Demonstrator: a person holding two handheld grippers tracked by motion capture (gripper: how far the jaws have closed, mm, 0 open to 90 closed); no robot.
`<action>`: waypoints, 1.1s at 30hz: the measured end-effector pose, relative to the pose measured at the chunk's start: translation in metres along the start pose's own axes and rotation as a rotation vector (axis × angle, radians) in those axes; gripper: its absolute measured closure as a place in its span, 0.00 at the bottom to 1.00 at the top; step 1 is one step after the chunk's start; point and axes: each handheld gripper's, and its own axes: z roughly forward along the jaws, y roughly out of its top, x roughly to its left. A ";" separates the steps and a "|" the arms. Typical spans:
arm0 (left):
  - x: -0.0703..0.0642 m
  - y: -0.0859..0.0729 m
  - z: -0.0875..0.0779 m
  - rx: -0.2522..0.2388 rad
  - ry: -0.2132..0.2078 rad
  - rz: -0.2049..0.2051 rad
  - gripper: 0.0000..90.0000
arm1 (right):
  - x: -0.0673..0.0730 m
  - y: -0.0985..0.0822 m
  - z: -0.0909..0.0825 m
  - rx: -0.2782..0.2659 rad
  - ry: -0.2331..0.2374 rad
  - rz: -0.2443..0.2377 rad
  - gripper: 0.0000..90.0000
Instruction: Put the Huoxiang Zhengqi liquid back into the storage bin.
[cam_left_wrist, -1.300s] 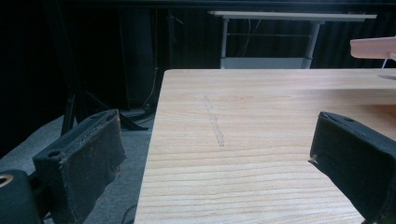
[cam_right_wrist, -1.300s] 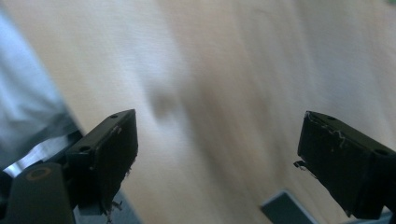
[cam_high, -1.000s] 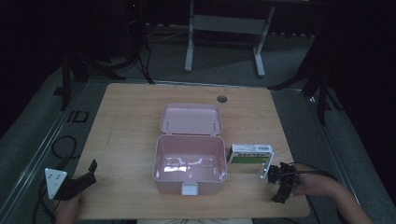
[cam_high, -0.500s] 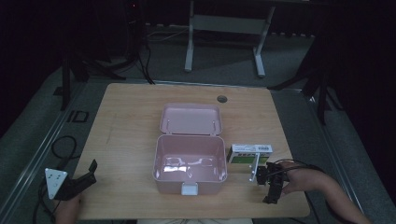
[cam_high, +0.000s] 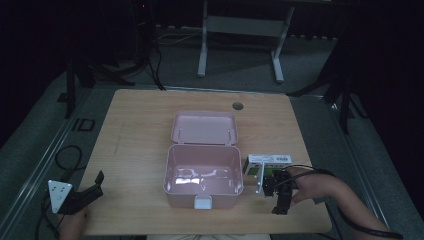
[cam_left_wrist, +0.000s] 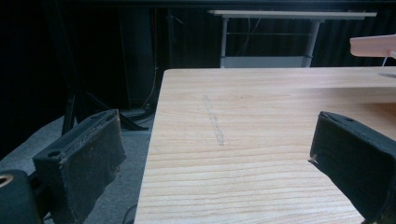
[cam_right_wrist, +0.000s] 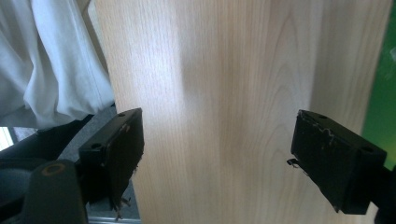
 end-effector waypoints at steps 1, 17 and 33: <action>0.000 0.000 0.000 0.001 0.002 -0.001 0.03 | 0.001 0.002 -0.002 0.001 -0.006 -0.006 0.19; 0.000 0.000 0.000 0.003 0.000 0.000 0.03 | -0.023 -0.002 -0.050 -0.019 -0.108 -0.025 0.23; 0.001 0.000 0.000 0.004 -0.009 -0.004 0.03 | -0.075 -0.001 -0.065 -0.012 -0.138 0.005 0.38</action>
